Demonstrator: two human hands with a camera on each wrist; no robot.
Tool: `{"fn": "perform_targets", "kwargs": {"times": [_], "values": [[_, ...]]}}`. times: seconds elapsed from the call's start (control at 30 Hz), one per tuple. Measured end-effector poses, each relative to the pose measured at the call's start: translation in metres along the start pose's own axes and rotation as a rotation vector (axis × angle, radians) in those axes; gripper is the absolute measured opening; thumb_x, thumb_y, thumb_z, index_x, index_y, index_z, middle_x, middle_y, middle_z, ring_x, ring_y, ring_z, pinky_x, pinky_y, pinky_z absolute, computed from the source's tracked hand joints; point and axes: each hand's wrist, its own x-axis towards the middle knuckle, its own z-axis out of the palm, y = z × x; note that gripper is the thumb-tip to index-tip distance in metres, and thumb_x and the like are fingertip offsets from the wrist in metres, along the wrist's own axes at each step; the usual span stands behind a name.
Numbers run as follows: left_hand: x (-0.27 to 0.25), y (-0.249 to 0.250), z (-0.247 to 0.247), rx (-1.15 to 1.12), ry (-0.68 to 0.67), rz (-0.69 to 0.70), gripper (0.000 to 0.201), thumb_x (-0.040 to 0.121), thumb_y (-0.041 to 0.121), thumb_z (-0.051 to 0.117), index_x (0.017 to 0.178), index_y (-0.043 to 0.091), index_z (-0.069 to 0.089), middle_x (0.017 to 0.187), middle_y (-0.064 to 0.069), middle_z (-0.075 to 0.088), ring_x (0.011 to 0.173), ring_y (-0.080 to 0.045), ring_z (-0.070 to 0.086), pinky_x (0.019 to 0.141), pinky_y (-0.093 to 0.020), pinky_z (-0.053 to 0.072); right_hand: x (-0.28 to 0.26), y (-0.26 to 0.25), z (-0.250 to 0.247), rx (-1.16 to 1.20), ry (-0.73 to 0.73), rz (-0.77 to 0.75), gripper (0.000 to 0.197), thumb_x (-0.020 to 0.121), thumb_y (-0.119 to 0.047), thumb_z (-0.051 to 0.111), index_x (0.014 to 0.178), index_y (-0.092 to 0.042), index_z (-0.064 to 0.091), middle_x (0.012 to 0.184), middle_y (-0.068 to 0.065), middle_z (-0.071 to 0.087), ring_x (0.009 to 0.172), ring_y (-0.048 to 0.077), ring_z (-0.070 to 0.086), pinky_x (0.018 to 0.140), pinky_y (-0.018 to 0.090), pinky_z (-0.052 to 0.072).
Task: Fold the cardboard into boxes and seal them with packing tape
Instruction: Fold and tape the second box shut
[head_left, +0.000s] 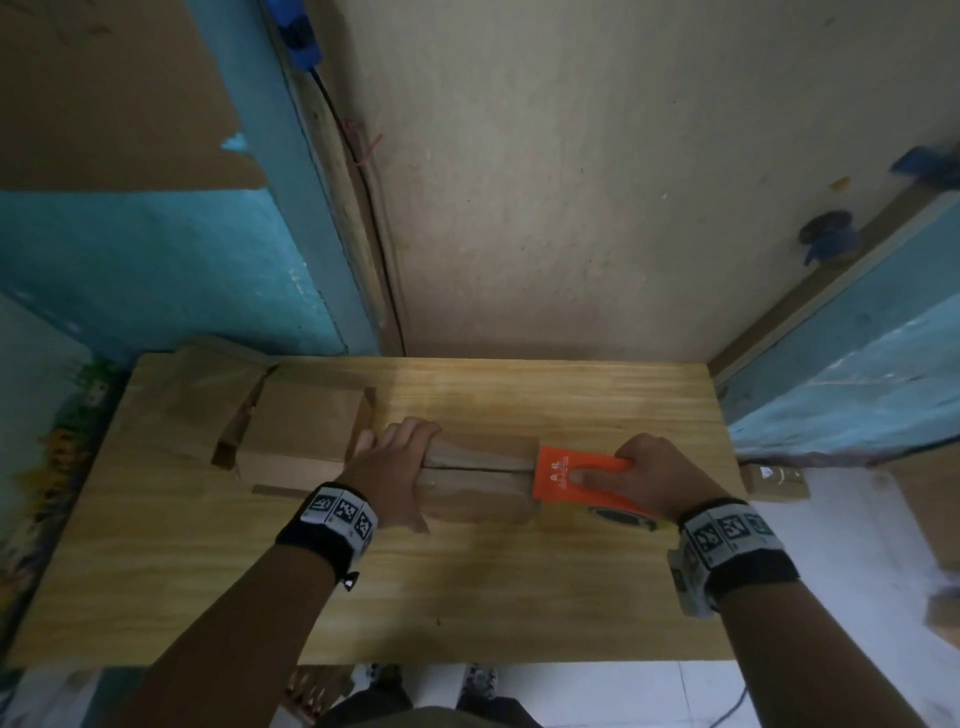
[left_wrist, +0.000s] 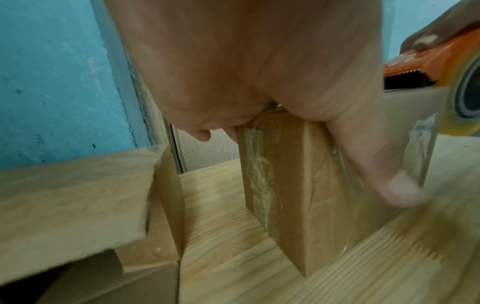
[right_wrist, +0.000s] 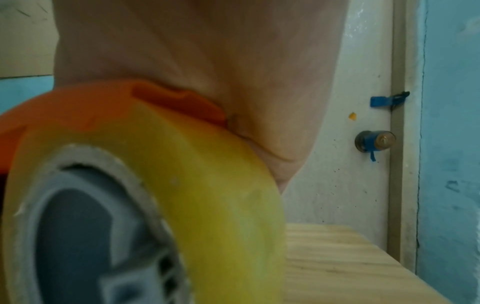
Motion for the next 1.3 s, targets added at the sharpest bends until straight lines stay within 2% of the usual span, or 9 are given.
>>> {"fn": "perform_targets", "kwargs": {"times": [0.13, 0.27, 0.4, 0.63, 0.77, 0.93, 1.1, 1.2, 1.3], "values": [[-0.002, 0.003, 0.003, -0.016, 0.077, -0.001, 0.12, 0.056, 0.05, 0.088, 0.152, 0.035, 0.018, 0.149, 0.012, 0.027, 0.136, -0.016, 0.039, 0.106, -0.042, 0.031, 0.004, 0.01, -0.003, 0.076, -0.046, -0.019, 0.059, 0.075, -0.071, 0.082, 0.078, -0.012, 0.079, 0.068, 0.003, 0.078, 0.058, 0.021, 0.076, 0.054, 0.03, 0.06], [-0.003, 0.004, 0.002, -0.038, 0.066, -0.019, 0.119, 0.058, 0.047, 0.089, 0.152, 0.035, 0.017, 0.147, 0.013, 0.028, 0.136, -0.014, 0.038, 0.108, -0.043, 0.031, 0.007, 0.022, 0.0, 0.138, -0.062, -0.031, 0.055, 0.079, -0.066, 0.079, 0.079, -0.011, 0.079, 0.07, 0.004, 0.079, 0.063, 0.022, 0.077, 0.057, 0.026, 0.058], [-0.003, 0.006, 0.001, -0.064, 0.063, -0.039, 0.116, 0.058, 0.042, 0.089, 0.15, 0.035, 0.019, 0.146, 0.013, 0.029, 0.136, -0.014, 0.038, 0.108, -0.043, 0.031, 0.009, 0.031, -0.007, 0.133, -0.057, -0.038, 0.048, 0.081, -0.059, 0.084, 0.08, -0.011, 0.079, 0.071, 0.005, 0.079, 0.064, 0.024, 0.077, 0.057, 0.032, 0.061], [-0.002, 0.007, 0.001, -0.099, 0.044, -0.049, 0.114, 0.06, 0.034, 0.089, 0.15, 0.037, 0.019, 0.146, 0.014, 0.029, 0.137, -0.013, 0.035, 0.111, -0.045, 0.028, 0.001, 0.063, -0.035, 0.124, -0.014, 0.054, 0.097, 0.039, -0.097, 0.071, 0.086, -0.012, 0.079, 0.076, 0.006, 0.08, 0.068, 0.023, 0.079, 0.065, 0.037, 0.064], [-0.001, 0.007, 0.0, -0.103, 0.04, -0.052, 0.113, 0.06, 0.036, 0.089, 0.15, 0.037, 0.019, 0.146, 0.014, 0.029, 0.137, -0.014, 0.036, 0.111, -0.046, 0.029, -0.003, 0.057, -0.041, 0.118, 0.001, -0.002, 0.071, 0.058, -0.075, 0.078, 0.083, -0.009, 0.078, 0.073, 0.007, 0.079, 0.061, 0.022, 0.077, 0.059, 0.037, 0.065], [-0.002, 0.008, 0.0, -0.099, 0.054, -0.06, 0.112, 0.061, 0.036, 0.087, 0.149, 0.036, 0.019, 0.147, 0.014, 0.027, 0.137, -0.013, 0.036, 0.11, -0.045, 0.03, -0.013, 0.047, -0.064, 0.127, 0.073, -0.098, 0.067, 0.063, -0.067, 0.081, 0.077, -0.001, 0.074, 0.067, 0.016, 0.074, 0.055, 0.029, 0.073, 0.052, 0.044, 0.06], [-0.003, 0.008, -0.001, -0.104, 0.058, -0.056, 0.11, 0.061, 0.036, 0.086, 0.149, 0.035, 0.02, 0.148, 0.014, 0.028, 0.137, -0.014, 0.037, 0.11, -0.045, 0.031, -0.015, 0.034, -0.076, 0.088, 0.046, -0.115, 0.077, 0.059, -0.078, 0.079, 0.079, -0.004, 0.075, 0.072, 0.013, 0.076, 0.061, 0.029, 0.076, 0.063, 0.056, 0.064], [-0.002, 0.009, -0.002, -0.115, 0.067, -0.053, 0.109, 0.062, 0.037, 0.086, 0.149, 0.035, 0.022, 0.147, 0.014, 0.029, 0.137, -0.013, 0.036, 0.111, -0.044, 0.03, -0.016, 0.034, -0.078, 0.086, 0.031, -0.098, 0.1, 0.044, -0.098, 0.073, 0.082, -0.006, 0.076, 0.071, 0.009, 0.078, 0.06, 0.026, 0.076, 0.06, 0.049, 0.064], [-0.002, 0.009, -0.001, -0.108, 0.061, -0.054, 0.11, 0.062, 0.036, 0.086, 0.15, 0.035, 0.02, 0.148, 0.014, 0.028, 0.137, -0.013, 0.036, 0.112, -0.044, 0.03, -0.004, 0.035, -0.067, 0.016, -0.018, -0.029, 0.072, 0.063, -0.08, 0.08, 0.086, -0.011, 0.077, 0.073, 0.004, 0.079, 0.061, 0.02, 0.077, 0.061, 0.042, 0.065]]}}
